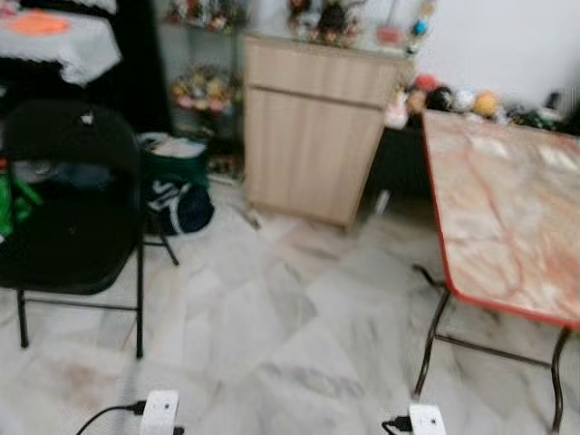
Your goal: Setting the table
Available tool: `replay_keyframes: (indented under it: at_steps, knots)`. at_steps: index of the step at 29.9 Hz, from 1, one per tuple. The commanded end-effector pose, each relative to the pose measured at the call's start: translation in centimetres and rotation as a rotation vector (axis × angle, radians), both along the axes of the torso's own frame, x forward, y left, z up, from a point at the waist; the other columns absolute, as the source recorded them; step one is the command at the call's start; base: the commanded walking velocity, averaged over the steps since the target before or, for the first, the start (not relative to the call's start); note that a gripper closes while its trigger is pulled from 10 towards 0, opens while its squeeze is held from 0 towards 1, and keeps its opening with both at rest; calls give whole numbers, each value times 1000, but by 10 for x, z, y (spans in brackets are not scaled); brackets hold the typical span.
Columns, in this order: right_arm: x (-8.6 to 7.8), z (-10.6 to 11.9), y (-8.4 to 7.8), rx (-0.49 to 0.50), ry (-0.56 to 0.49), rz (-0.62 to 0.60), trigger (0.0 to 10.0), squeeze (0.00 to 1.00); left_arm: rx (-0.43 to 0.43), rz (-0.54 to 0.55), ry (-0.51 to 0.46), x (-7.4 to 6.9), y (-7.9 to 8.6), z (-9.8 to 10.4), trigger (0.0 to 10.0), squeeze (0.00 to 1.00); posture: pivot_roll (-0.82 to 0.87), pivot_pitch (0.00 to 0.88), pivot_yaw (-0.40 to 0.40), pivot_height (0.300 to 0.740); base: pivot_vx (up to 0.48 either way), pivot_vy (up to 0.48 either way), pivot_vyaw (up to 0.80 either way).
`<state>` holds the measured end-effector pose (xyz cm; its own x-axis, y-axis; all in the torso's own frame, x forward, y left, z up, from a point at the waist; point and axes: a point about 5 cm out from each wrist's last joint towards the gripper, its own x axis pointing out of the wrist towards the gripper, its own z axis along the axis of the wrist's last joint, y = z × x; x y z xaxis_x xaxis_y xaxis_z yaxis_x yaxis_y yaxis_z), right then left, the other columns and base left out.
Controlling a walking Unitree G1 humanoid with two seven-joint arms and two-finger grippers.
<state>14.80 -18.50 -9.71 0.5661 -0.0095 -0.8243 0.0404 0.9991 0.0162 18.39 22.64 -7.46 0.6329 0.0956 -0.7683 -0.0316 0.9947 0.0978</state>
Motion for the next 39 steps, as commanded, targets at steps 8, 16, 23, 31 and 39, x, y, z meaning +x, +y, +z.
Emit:
replay_keyframes:
  at_steps: [8,16,23,31,39]
  knots:
    - [56,23,-8,52,-39,-148,10000,0,19,-99,-24,36,0,19,10000,0,91,0,-7,740,0,0,-766]
    - [58,24,-6,44,-51,-147,10000,0,29,-101,-26,37,4,20,10000,0,105,0,6,740,0,0,-287]
    - [59,24,0,56,-61,-152,10000,0,51,-106,-24,38,11,23,10000,0,105,0,26,740,0,0,0]
    - [60,24,2,64,-63,-165,10000,0,60,-120,-20,38,10,22,10000,0,105,0,30,740,0,-128,0]
    - [59,24,0,64,-63,-183,10000,0,61,-131,-19,38,6,21,10000,0,105,0,22,740,0,-310,0]
